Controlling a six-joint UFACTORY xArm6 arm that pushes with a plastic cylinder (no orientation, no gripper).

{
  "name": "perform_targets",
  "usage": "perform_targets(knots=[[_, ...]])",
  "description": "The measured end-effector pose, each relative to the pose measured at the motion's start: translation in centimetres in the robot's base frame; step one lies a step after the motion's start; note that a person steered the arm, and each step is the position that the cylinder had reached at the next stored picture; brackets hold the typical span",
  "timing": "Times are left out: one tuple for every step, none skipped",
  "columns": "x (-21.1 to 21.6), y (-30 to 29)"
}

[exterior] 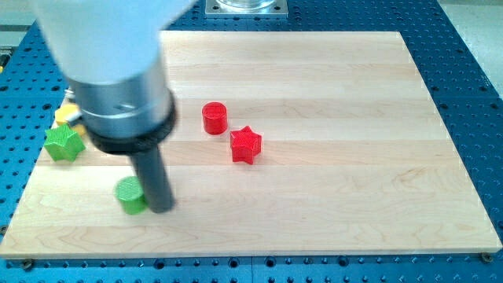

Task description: Push the green blocks to the bottom of the yellow hexagon

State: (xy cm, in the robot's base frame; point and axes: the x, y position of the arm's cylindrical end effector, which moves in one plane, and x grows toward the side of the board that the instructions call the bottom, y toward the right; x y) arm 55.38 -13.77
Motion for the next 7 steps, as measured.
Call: perform_targets(knots=[[-1.1, -4.7], [2.1, -5.5], [1.0, -8.5], [0.4, -10.9], [-0.6, -13.5], [-0.4, -13.7], [1.7, -11.6]])
